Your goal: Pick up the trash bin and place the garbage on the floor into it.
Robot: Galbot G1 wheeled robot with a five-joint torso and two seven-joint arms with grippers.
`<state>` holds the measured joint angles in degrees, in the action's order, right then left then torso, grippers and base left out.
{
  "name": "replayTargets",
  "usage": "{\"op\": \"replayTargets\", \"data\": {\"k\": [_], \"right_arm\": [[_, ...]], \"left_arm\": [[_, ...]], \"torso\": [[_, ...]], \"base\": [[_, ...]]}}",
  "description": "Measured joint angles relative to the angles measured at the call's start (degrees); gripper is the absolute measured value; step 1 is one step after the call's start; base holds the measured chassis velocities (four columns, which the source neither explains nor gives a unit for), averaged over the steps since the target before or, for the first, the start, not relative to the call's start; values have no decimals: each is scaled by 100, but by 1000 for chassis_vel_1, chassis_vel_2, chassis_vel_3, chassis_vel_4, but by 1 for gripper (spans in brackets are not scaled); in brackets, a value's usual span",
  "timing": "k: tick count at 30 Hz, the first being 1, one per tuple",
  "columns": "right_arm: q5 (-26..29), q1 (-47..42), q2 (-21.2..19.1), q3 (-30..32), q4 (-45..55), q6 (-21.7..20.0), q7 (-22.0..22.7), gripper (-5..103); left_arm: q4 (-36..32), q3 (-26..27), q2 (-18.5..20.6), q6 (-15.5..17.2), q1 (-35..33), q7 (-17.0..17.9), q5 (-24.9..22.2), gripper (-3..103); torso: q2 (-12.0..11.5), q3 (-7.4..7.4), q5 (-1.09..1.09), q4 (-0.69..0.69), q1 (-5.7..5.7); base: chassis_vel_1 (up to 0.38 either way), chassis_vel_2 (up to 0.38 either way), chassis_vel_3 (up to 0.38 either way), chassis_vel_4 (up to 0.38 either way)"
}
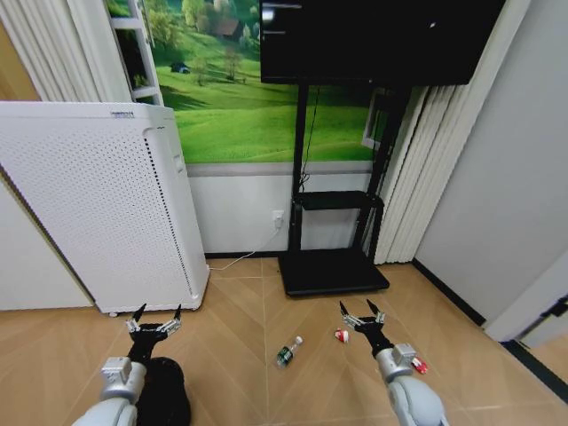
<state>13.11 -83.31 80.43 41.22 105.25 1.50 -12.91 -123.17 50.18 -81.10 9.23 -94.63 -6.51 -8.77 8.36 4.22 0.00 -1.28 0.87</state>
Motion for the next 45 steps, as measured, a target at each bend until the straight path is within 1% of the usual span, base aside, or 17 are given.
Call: {"op": "replayTargets", "data": {"k": [4, 6, 7, 11, 12, 13, 14, 17, 18, 20, 23, 26, 30, 38, 40, 41, 45], "right_arm": [[20, -21, 2, 18, -25, -3, 26, 100], [49, -50, 7, 60, -33, -3, 59, 100], [76, -76, 18, 99, -33, -3, 77, 100], [109, -182, 76, 314, -16, 5, 108, 100], [112, -233, 106, 407, -12, 17, 124, 100], [111, -248, 122, 445, -13, 25, 153, 100], [111, -248, 122, 445, -13, 25, 153, 100], [104, -224, 121, 401, -83, -28, 286, 100], [104, -224, 121, 401, -83, -28, 286, 100], [89, -183, 121, 353, -131, -78, 350, 100], [86, -124, 122, 292, -165, -155, 453, 100], [95, -68, 122, 251, -221, -227, 545, 100], [112, -25, 121, 230, -302, -251, 672, 100], [194, -44, 100, 276, -395, -213, 748, 100], [208, -54, 90, 287, -429, -177, 752, 100], [208, -54, 90, 287, -429, -177, 752, 100], [227, -54, 92, 292, -469, -124, 757, 100]], "left_arm": [[-142, 213, -5, 73, -265, -42, -98, 100], [-216, 401, 0, 170, -561, -65, -194, 100], [-214, 476, 22, 207, -692, -65, -280, 100], [7, 608, 135, 216, -949, -89, -470, 100], [154, 666, 177, 150, -1057, -123, -530, 100], [315, 758, 189, 46, -1199, -150, -596, 100], [315, 758, 189, 46, -1199, -150, -596, 100], [845, 998, 239, -351, -1526, -242, -847, 100], [845, 998, 239, -351, -1526, -242, -847, 100], [1129, 1086, 250, -462, -1561, -254, -880, 100], [1364, 1101, 234, -462, -1587, -186, -951, 100], [1576, 1091, 197, -369, -1572, -100, -978, 100], [1758, 1071, 180, -282, -1512, -82, -966, 100], [1889, 1009, 170, -60, -1415, -64, -968, 100], [1868, 968, 140, 144, -1380, 15, -1001, 100], [1868, 968, 140, 144, -1380, 15, -1001, 100], [1757, 941, 121, 497, -1323, 110, -1050, 100]], "torso": [[2, 1, 0, 0, 0], [8, 5, 0, 0, 2], [12, 7, 0, 2, 3], [19, 13, 0, 1, 5], [22, 15, -4, -4, 6], [25, 17, -1, -4, 8], [25, 17, -1, -4, 8], [35, 23, -1, 2, 10], [35, 23, -1, 2, 10], [39, 27, 0, 0, 12], [43, 29, -1, 0, 13], [47, 32, -1, 0, 15], [51, 35, 0, 0, 16], [56, 39, 0, -1, 17], [58, 41, 0, 0, 17], [58, 41, 0, 0, 17], [59, 42, 0, 0, 18]], "base": [[0, 0, 0, 0], [0, 0, 0, 0], [0, 0, 0, 0], [0, 0, 0, 0], [0, 0, 0, 0], [0, 0, 0, 0], [0, 0, 0, 0], [0, 0, 0, 0], [0, 0, 0, 0], [0, 0, 0, 0], [0, 0, 0, 0], [0, 0, 0, 0], [0, 0, 0, 0], [0, 0, 0, 0], [0, 0, 0, 0], [0, 0, 0, 0], [0, 0, 0, 0]]}}
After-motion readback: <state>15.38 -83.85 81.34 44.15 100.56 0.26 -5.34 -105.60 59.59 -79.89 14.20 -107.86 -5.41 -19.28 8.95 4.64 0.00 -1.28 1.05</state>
